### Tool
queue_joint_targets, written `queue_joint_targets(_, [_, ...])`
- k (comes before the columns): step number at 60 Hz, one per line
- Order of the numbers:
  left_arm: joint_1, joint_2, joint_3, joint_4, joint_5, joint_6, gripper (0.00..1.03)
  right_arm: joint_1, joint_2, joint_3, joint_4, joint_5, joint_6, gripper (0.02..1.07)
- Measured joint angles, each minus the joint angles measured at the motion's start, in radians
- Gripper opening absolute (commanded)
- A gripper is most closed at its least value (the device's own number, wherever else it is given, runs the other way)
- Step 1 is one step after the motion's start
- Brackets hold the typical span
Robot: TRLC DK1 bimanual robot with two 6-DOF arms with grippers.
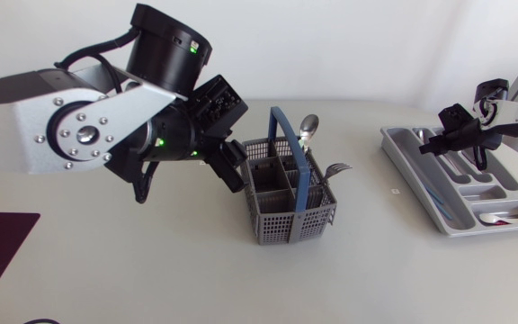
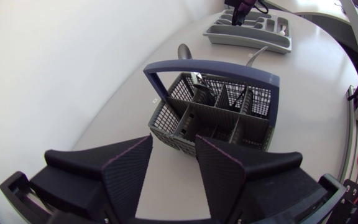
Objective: Sort the cutlery from the basket into the organizer compartments.
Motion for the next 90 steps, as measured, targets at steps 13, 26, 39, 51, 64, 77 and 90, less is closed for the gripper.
queue_joint_targets(13, [0.025, 0.000, -0.018, 0.001, 0.000, -0.003, 0.48, -0.001, -0.127, -0.119, 0.027, -0.006, 0.000, 0.56])
queue_joint_targets(26, [0.084, 0.019, -0.020, 0.074, 0.000, -0.003, 0.47, 0.018, -0.398, -0.363, 0.064, -0.087, -0.005, 0.56])
queue_joint_targets(39, [0.147, 0.136, -0.020, 0.120, 0.003, -0.003, 0.33, 0.133, -0.651, -0.620, 0.067, -0.216, -0.035, 0.35])
queue_joint_targets(51, [0.182, 0.273, 0.011, 0.153, 0.030, -0.003, 0.21, 0.253, -0.798, -0.813, 0.074, -0.271, -0.062, 0.08])
queue_joint_targets(64, [0.182, 0.407, 0.111, 0.156, 0.057, -0.003, 0.16, 0.357, -0.919, -0.951, 0.076, -0.320, -0.087, 0.08])
queue_joint_targets(77, [0.182, 0.483, 0.215, 0.153, 0.105, -0.006, 0.16, 0.470, -0.958, -1.028, 0.115, -0.323, -0.109, 0.07])
queue_joint_targets(90, [0.184, 0.517, 0.251, 0.153, 0.126, -0.011, 0.14, 0.581, -0.958, -1.064, 0.155, -0.298, -0.109, 0.08])
